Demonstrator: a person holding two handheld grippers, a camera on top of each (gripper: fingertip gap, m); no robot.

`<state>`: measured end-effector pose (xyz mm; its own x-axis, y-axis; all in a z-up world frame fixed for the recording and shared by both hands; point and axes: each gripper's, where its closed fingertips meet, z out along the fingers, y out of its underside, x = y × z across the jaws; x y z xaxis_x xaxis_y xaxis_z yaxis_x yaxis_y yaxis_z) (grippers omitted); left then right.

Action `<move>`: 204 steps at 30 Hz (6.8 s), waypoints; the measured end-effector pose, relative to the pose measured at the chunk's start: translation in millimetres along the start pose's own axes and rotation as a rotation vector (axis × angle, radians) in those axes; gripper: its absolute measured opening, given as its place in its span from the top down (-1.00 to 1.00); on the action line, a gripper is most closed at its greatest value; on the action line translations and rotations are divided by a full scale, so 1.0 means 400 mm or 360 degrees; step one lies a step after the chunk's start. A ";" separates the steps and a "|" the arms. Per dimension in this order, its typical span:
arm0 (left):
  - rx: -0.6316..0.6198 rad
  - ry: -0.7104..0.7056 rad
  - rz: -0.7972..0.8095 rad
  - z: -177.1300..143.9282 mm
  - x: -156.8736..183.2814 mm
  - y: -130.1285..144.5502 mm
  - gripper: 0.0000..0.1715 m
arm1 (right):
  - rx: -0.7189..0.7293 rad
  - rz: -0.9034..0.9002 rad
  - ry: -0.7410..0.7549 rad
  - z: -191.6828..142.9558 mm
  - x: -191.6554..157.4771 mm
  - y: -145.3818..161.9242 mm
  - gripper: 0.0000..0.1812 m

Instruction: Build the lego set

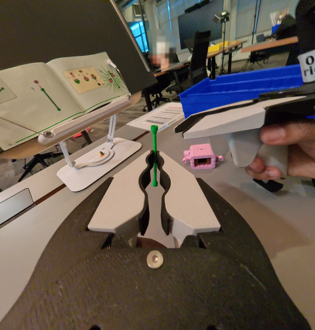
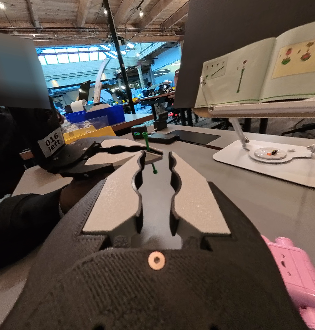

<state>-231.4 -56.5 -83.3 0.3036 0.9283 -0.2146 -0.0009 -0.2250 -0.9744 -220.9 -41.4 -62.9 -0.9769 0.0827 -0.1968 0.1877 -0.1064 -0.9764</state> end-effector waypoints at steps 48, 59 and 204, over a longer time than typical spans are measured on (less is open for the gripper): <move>0.0076 0.0195 0.0150 0.003 0.108 -0.035 0.94 | -0.0194 -0.0165 0.0027 -0.034 -0.026 -0.005 0.95; 0.0092 0.0122 0.0187 -0.009 0.088 -0.060 1.00 | 0.0072 0.0027 -0.0013 -0.055 -0.019 -0.070 0.86; -0.0188 -0.0361 -0.0188 -0.094 -0.228 0.128 1.00 | -0.0735 -0.0191 -0.0022 0.201 0.027 0.224 0.69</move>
<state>-223.3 -163.8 -110.9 0.0741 0.9897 -0.1227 0.1367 -0.1319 -0.9818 -222.8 -129.8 -145.2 -0.9951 0.0541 -0.0822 0.0961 0.3551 -0.9299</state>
